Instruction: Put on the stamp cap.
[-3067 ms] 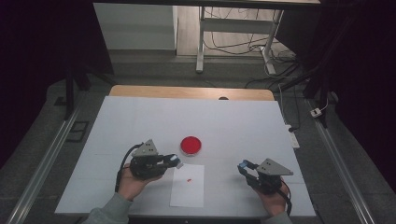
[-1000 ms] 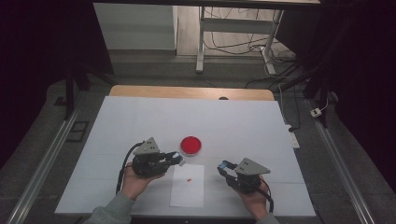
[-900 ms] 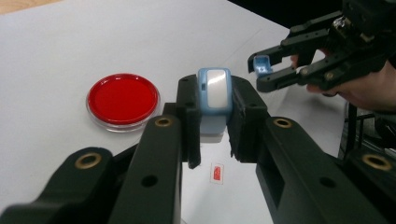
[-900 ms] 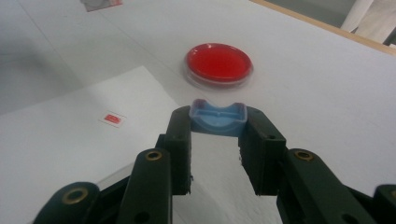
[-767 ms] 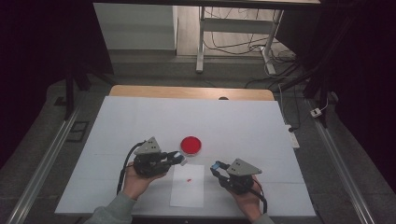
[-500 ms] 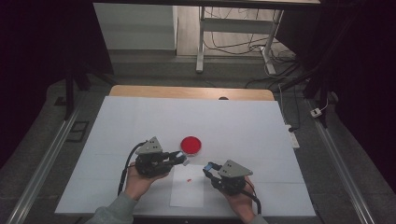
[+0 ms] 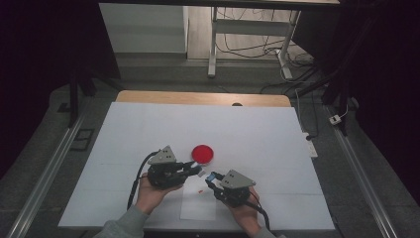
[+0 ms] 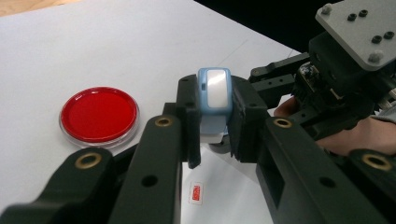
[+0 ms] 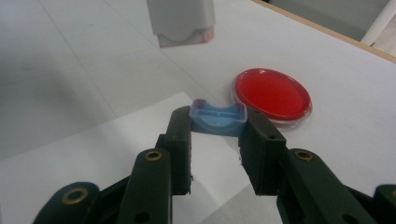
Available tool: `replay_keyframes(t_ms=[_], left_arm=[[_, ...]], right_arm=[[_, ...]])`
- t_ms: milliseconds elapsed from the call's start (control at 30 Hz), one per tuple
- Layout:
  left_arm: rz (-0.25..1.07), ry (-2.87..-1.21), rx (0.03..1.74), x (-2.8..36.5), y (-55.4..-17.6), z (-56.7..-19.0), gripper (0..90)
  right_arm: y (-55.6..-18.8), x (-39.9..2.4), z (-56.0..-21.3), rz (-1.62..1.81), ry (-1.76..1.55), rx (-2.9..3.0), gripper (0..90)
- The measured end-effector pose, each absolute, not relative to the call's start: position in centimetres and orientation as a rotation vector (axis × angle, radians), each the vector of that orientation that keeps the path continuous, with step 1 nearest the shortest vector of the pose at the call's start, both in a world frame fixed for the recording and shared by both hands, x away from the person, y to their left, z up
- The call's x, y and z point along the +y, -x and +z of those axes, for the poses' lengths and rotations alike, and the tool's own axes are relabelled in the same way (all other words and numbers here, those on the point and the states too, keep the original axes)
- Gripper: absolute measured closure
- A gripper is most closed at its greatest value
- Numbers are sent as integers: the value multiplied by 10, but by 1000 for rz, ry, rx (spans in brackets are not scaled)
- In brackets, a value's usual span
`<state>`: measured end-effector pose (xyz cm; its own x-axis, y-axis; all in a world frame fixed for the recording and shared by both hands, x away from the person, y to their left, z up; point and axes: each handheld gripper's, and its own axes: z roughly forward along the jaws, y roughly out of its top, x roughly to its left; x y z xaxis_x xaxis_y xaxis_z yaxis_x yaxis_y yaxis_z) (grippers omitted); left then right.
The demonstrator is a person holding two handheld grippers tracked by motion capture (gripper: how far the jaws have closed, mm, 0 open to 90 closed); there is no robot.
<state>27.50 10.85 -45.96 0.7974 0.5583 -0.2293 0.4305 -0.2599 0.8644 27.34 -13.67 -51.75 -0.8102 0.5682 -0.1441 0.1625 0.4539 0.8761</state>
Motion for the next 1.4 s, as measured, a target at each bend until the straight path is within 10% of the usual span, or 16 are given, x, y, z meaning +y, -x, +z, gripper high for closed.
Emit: replay_keyframes(t_ms=[1400], left_arm=[[146, -1908, 762, 97, -277, -470, 759]], right_arm=[[-268, -118, -515, 1320, -615, 2220, 648]])
